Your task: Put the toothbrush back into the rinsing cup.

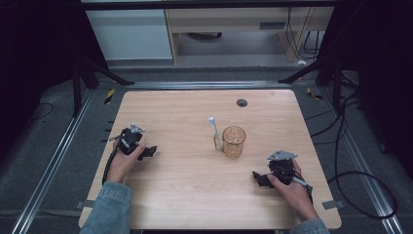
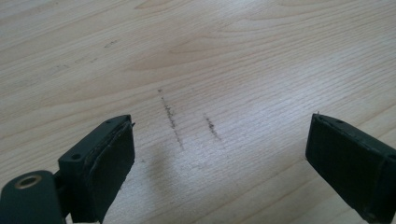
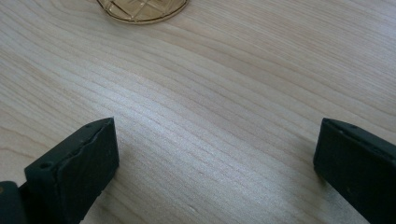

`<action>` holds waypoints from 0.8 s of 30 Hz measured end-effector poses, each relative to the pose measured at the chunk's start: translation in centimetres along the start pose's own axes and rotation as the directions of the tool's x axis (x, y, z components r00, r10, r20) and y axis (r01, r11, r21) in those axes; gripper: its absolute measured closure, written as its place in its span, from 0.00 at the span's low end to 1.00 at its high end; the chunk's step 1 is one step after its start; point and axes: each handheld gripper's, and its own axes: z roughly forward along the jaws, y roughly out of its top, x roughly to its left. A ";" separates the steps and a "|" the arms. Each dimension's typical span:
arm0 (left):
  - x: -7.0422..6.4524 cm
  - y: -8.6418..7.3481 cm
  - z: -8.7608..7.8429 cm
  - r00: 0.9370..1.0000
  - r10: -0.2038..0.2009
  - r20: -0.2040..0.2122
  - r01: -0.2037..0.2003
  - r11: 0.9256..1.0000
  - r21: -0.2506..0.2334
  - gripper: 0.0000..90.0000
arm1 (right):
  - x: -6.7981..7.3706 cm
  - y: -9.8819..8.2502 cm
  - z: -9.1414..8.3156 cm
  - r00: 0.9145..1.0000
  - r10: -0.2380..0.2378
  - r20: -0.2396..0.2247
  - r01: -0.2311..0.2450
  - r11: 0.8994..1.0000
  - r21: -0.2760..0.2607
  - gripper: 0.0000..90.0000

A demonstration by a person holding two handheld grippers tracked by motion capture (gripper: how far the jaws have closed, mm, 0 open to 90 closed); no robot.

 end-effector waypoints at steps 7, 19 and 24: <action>0.5 -0.8 0.9 1.000 -0.019 -0.013 0.019 1.000 -0.011 0.08 | 0.0 0.0 0.0 1.000 -0.001 0.000 0.001 1.000 0.000 0.00; 1.6 -1.7 1.3 0.996 -0.086 0.002 0.086 0.995 -0.050 0.08 | 0.0 0.0 0.0 1.000 0.000 0.001 0.000 1.000 0.000 0.00; 1.6 -1.9 1.6 0.997 -0.082 0.008 0.082 0.993 -0.080 0.05 | 0.0 0.0 0.0 1.000 0.000 0.000 0.000 1.000 0.000 0.00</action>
